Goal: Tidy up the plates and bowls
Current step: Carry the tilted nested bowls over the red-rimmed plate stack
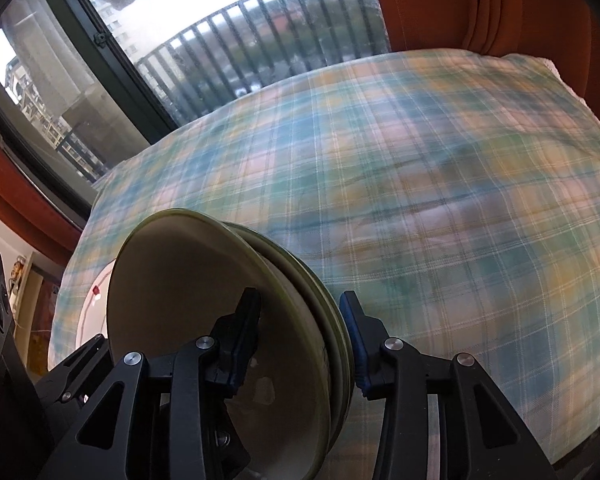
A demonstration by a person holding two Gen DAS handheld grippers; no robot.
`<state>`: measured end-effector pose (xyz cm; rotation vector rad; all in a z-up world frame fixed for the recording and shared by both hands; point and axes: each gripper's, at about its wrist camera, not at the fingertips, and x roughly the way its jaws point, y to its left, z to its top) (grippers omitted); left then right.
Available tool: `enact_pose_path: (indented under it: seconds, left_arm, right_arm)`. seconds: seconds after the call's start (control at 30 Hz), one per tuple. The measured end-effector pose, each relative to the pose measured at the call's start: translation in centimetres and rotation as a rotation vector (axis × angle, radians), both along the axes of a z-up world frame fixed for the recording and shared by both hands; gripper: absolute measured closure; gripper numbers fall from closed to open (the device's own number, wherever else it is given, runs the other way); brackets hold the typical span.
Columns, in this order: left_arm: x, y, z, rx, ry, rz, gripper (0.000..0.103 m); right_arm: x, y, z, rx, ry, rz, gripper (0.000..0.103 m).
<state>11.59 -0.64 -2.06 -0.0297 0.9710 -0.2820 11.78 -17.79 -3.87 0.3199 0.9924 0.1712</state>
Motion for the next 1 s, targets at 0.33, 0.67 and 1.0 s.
enact_pose_path:
  seconds: [0.33,0.67,1.0]
  left_arm:
    - [-1.0,1.9,2.4,-0.025,-0.063,0.027,0.042]
    - [-1.8,4.9,4.2,-0.046,-0.115,0.087,0.042]
    - [-2.8,9.3,4.3,-0.053,-0.118,0.144,0.042]
  right_arm:
    - [-1.0,1.4,2.7,-0.019,-0.066,0.019,0.058]
    - [-1.3,4.2,5.1,-0.032,-0.116,0.072,0.058]
    - [-1.3,8.6,5.4,-0.022,-0.112,0.128,0.058]
